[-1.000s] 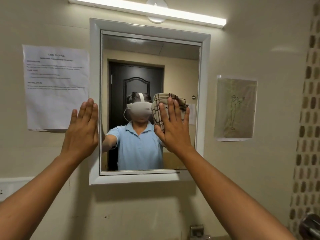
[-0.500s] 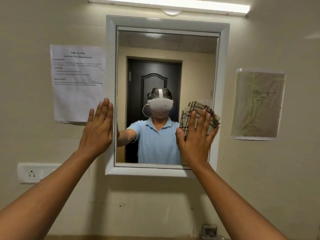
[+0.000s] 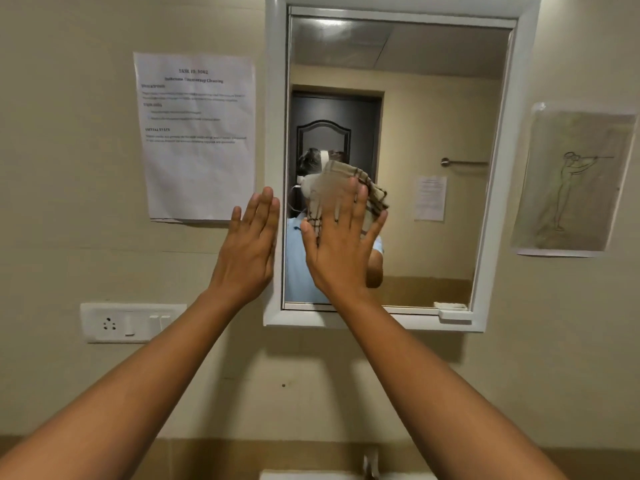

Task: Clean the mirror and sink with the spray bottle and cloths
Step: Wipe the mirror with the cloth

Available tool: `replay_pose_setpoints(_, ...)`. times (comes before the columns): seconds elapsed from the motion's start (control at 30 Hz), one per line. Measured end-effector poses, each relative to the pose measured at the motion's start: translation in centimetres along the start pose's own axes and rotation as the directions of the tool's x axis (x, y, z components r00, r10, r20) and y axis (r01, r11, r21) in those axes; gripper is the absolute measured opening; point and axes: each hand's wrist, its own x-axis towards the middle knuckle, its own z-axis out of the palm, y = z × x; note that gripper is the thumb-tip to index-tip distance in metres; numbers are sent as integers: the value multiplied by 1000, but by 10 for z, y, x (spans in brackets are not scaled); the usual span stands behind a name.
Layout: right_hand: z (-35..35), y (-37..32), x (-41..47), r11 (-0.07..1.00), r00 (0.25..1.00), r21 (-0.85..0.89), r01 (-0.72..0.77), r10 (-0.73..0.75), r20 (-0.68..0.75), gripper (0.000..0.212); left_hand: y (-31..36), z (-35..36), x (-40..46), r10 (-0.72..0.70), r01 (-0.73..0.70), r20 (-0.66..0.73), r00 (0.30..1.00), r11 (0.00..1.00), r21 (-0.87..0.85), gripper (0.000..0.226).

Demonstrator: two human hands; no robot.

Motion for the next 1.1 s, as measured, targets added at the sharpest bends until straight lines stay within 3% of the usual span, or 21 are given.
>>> replay_pose_setpoints(0.4,15,-34,-44,991,986,20,129,-130,101,69,2,13,-28,-2,0,-16,1000,992,-128,63)
replay_pose_setpoints(0.87,12,23,-77,915,909,23,402,-402,108,73,14,12,-37,-29,30,33,999,1000,-8,78)
replay_pose_setpoints(1.1,-1,98,-61,955,953,-69,290,-281,111,75,18,11,-33,-41,40,28,999,999,23,80)
